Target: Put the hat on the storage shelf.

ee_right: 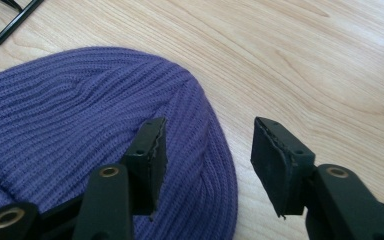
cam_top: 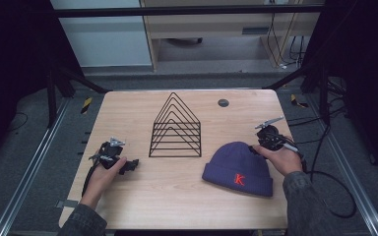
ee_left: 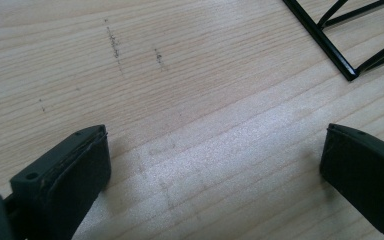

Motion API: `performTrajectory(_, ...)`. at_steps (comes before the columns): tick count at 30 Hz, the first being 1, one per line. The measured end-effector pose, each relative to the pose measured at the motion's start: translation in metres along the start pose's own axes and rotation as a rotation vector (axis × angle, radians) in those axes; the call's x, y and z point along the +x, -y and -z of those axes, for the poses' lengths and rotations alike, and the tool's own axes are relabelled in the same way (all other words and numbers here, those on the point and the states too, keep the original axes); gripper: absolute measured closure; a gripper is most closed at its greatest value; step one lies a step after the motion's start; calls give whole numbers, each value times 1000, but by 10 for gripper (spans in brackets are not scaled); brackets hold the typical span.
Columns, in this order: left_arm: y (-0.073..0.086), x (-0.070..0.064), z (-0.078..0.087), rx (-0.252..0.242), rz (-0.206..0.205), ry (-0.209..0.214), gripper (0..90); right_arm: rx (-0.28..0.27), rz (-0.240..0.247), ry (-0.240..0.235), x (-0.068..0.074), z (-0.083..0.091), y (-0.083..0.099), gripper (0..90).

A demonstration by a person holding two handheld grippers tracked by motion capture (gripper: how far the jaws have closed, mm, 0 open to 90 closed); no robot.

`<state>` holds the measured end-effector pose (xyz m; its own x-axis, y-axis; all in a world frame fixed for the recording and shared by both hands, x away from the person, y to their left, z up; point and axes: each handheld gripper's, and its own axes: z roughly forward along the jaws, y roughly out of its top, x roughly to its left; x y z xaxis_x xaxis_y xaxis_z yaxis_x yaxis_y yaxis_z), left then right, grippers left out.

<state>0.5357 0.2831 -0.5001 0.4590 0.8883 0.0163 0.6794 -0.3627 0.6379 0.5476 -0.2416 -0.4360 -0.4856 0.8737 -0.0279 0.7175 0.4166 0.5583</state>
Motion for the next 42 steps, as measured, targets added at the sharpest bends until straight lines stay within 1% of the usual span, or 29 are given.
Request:
performTrajectory(2, 0, 0, 0, 0, 0, 0, 0, 10, 7, 0, 0, -3, -3, 507)
performTrajectory(4, 0, 0, 0, -1, 0, 0, 0, 7, -6, -12, -1, -5, -4, 522)
performTrajectory(5, 0, 0, 0, -1, 1, 0, 0, 9, -5, -11, -2, -7, -4, 533)
performTrajectory(6, 0, 0, 0, 0, 0, 0, 0, 12, -12, -16, -2, -8, -4, 537)
performTrajectory(8, 0, 0, 0, 0, 0, 0, 0, 28, -8, -26, -2, -15, -5, 545)
performTrajectory(10, 0, 0, 0, -1, -1, 0, 0, 30, -2, -25, -2, -16, -5, 545)
performTrajectory(13, 0, 0, 0, -1, -2, 1, 0, 30, -10, -30, -2, -23, -8, 534)
performTrajectory(14, 0, 0, 0, -2, -2, 0, 0, 34, -20, -35, -1, -25, -8, 526)
performTrajectory(17, 0, 0, 0, -2, -1, 0, 0, 46, -20, -33, -1, -34, -10, 511)
performTrajectory(20, 0, 0, 0, -3, -2, 0, 0, 56, -29, -45, 0, -41, -12, 494)
performTrajectory(22, 0, 0, 0, -3, -2, 0, 0, 68, -22, -44, 2, -46, -13, 489)
performTrajectory(25, 0, 0, 0, -3, -3, 1, 0, 80, -25, -52, 2, -51, -13, 519)
performTrajectory(26, 0, 0, 0, -4, -3, 1, 0, 82, -28, -56, 2, -51, -13, 543)
performTrajectory(27, 0, 0, 0, -3, -3, 1, 0, 88, -33, -69, 2, -51, -13, 586)
performTrajectory(29, 0, 0, 0, -3, -4, 2, 0, 90, -15, -80, 2, -51, -12, 649)
performTrajectory(30, 0, 0, 0, -3, -8, 2, 0, 92, -18, -86, 2, -51, -12, 681)
performTrajectory(32, 0, 0, 0, -3, -9, 3, 0, 89, -6, -88, 2, -50, -12, 752)
performTrajectory(34, 0, 0, -1, -4, -9, 3, 0, 78, 4, -89, 3, -47, -12, 794)
performTrajectory(35, 0, 0, -1, -5, -9, 2, 0, 62, 16, -86, 5, -40, -12, 805)
performTrajectory(38, 0, -1, -1, -7, -5, 0, 0, 51, 19, -86, 7, -36, -12, 807)
performTrajectory(39, 0, -1, -1, -8, -4, 0, 0, 20, 34, -91, 11, -24, -11, 808)
performTrajectory(40, 0, -1, -1, -8, -4, 1, 0, 2, 29, -98, 13, -18, -11, 808)
performTrajectory(42, 0, -1, -1, -10, -3, 0, 0, -39, 41, -108, 17, -4, -11, 809)
